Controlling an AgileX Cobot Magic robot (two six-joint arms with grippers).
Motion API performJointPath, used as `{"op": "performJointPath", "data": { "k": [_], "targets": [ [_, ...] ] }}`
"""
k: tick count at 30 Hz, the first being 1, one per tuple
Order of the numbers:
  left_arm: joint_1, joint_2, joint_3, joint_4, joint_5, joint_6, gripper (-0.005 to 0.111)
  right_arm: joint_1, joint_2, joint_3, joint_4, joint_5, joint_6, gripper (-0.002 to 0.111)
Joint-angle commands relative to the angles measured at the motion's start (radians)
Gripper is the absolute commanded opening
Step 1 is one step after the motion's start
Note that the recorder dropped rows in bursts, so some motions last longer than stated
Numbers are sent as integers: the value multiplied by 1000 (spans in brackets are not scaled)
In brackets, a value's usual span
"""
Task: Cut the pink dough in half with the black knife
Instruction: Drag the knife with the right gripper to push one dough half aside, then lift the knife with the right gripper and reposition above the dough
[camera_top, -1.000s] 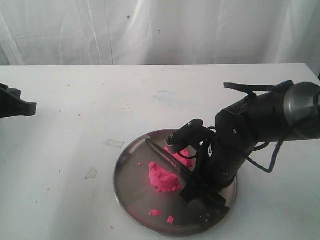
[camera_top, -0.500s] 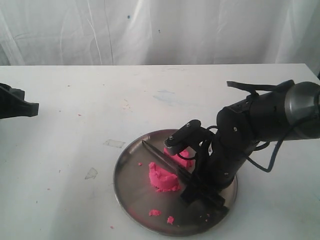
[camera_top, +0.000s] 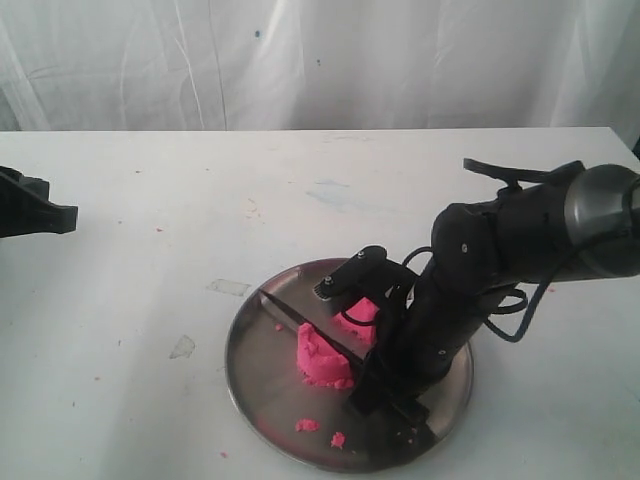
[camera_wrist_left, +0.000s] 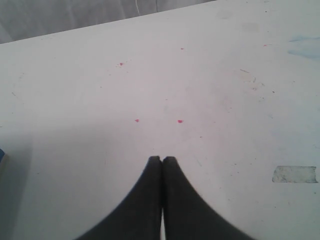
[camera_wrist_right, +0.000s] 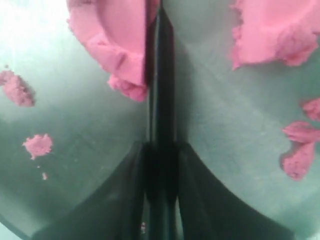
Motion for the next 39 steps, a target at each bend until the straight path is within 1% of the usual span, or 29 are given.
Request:
{"op": "performJointPath", "data": {
  "k": [1, 16, 18, 23, 28, 30, 33, 37, 39],
  "targets": [
    [3, -9, 5, 7, 2, 3, 0, 0, 6, -14, 68, 38, -74, 0],
    [3, -9, 5, 7, 4, 3, 0, 0, 6, -36, 90, 71, -119, 0],
    [3, -9, 5, 7, 4, 3, 0, 0, 1, -49, 90, 71, -107, 0],
    [3, -9, 5, 7, 4, 3, 0, 0, -48, -58, 90, 34, -2, 0],
    [3, -9, 5, 7, 4, 7, 0, 0, -115, -58, 77, -5, 19, 0],
    [3, -9, 5, 7, 6, 7, 0, 0, -143, -58, 35, -27, 49, 0],
    [3, -9, 5, 7, 6, 7, 0, -2, -166, -58, -116, -48, 189, 0],
    [3, -9, 5, 7, 6, 7, 0, -2, -163, -56, -423, -14, 481, 0],
    [3, -9, 5, 7, 6, 7, 0, -2, -153, -54, -558, 25, 587, 0]
  ]
}}
